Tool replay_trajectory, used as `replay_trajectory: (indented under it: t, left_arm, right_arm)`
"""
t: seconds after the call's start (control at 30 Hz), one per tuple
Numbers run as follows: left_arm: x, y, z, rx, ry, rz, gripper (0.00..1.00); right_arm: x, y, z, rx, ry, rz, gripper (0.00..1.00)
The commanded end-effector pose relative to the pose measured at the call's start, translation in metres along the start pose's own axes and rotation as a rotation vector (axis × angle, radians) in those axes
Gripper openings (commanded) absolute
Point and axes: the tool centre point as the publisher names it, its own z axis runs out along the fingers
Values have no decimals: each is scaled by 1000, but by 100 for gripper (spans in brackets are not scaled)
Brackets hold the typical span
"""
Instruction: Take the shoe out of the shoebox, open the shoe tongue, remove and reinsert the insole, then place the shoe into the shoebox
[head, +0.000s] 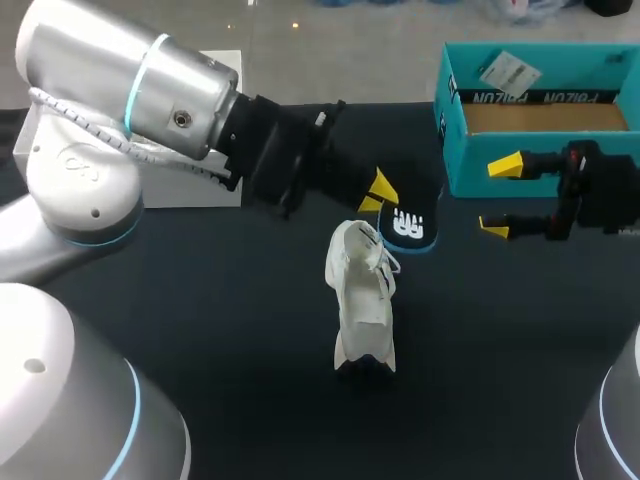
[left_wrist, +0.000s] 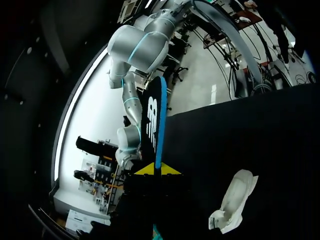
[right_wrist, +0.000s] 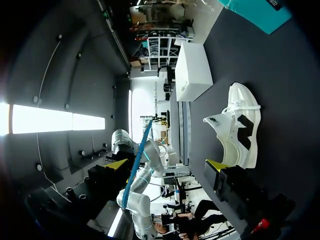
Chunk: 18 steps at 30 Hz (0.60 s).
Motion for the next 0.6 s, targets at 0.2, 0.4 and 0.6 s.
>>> replay_trajectory:
  t: [0.2,0.4,0.6]
  left_arm:
    - [24,8,16,-28,-10,-68,0]
    - [24,8,16,-28,-10,-68,0]
    - [24,8,16,-28,-10,-68,0]
  right_arm:
    - [0,-1,1,-3,-1,-1,100]
    - [0,-1,1,-3,-1,-1,100]
    - [0,-1,1,-3,-1,-1,100]
